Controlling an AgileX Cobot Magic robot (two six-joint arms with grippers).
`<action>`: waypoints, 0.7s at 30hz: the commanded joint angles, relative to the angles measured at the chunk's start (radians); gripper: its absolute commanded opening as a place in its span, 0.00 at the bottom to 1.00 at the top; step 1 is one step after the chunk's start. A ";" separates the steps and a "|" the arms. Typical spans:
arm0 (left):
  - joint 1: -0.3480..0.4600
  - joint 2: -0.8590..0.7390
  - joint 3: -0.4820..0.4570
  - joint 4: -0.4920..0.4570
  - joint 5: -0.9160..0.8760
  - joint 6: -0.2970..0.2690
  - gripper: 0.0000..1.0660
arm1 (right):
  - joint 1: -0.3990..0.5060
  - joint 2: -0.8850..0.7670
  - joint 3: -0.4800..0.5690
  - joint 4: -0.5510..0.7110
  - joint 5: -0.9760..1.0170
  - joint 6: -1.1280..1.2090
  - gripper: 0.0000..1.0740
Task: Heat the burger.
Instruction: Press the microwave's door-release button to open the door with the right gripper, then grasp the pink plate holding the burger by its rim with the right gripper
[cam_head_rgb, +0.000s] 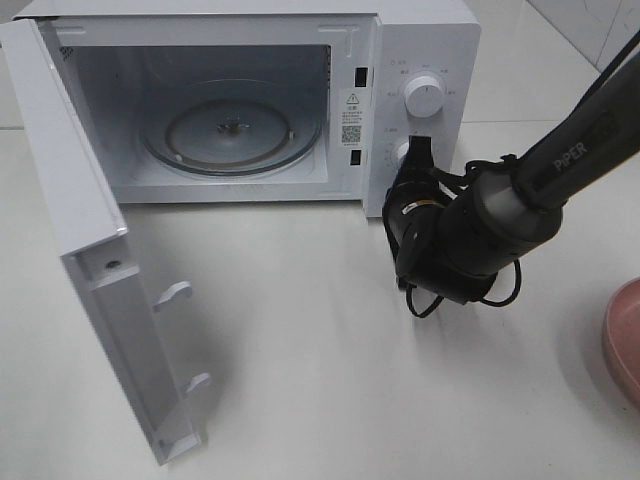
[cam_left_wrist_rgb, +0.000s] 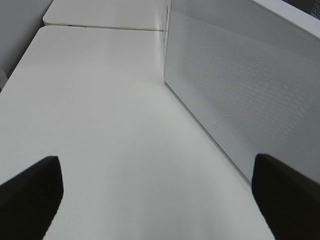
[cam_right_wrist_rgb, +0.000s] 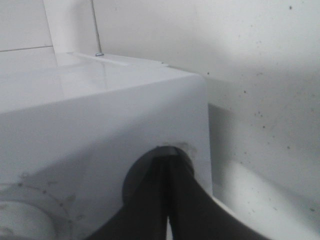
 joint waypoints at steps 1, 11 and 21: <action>0.002 -0.021 0.003 0.000 -0.007 0.001 0.92 | -0.020 -0.055 0.008 -0.090 -0.062 0.014 0.00; 0.002 -0.021 0.003 0.000 -0.007 0.001 0.92 | -0.020 -0.109 0.075 -0.132 0.058 0.014 0.00; 0.002 -0.021 0.003 0.000 -0.007 0.001 0.92 | -0.020 -0.187 0.143 -0.162 0.181 -0.063 0.00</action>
